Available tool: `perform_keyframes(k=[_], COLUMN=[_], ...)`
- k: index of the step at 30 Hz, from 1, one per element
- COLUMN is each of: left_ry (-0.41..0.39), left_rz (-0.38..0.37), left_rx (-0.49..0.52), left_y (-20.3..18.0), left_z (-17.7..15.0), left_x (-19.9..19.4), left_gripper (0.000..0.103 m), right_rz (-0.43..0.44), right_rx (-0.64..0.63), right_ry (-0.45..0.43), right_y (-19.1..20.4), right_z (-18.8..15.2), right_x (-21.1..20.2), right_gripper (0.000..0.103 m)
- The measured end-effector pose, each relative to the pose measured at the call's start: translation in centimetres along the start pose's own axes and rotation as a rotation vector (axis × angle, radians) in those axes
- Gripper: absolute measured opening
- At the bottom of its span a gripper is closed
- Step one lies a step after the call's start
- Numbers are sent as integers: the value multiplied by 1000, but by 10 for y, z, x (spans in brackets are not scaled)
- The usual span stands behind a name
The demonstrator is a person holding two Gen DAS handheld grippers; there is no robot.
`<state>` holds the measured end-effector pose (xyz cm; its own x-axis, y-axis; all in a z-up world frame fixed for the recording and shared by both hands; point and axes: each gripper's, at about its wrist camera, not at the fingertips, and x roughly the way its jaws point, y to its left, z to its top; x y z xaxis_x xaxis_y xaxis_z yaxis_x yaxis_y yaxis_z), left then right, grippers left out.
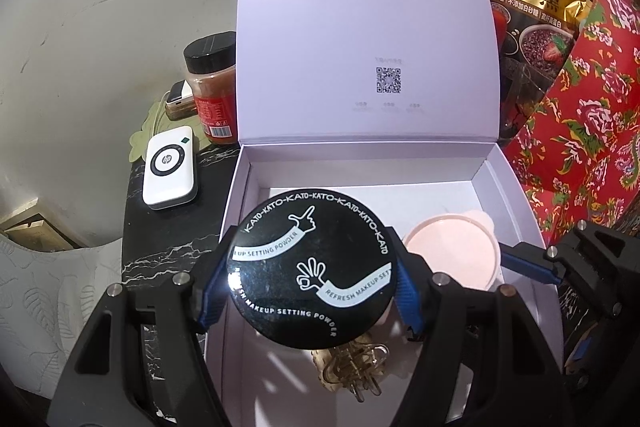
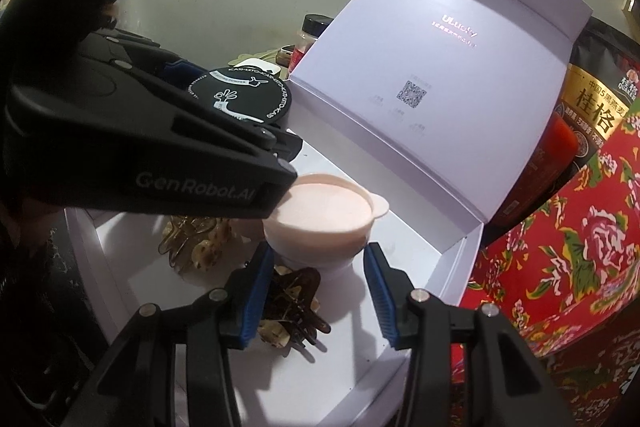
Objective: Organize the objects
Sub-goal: 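Lower both items into the box and open both grippers, then withdraw both grippers from the box back over the table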
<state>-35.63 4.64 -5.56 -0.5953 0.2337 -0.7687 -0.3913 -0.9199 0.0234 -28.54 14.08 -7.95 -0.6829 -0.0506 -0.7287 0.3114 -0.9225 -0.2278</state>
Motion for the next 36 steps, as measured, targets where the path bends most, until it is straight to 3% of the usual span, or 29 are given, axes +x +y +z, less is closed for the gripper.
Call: perform_keyframes(k=[9,22,29,36], left_ry=[-47,-41,-48,-57], left_rz=[14,35,49,69], left_rx=[-10,-50,-71,-78], left_y=[4,10,12,11], left_z=[0,-15,-19,-24], left_x=[-20,-43,-53,-69], left_gripper=[72,74,74,74], right_rz=[13,-39,-23,-7], right_rx=[40,43,56,46], right_ry=[0,-14,2,-6], right_y=[-12,-17,-31,-34], right_z=[1,-7,-12,-14], right_x=[-6,-20,-25,-38], right_gripper=[52,53,53,61])
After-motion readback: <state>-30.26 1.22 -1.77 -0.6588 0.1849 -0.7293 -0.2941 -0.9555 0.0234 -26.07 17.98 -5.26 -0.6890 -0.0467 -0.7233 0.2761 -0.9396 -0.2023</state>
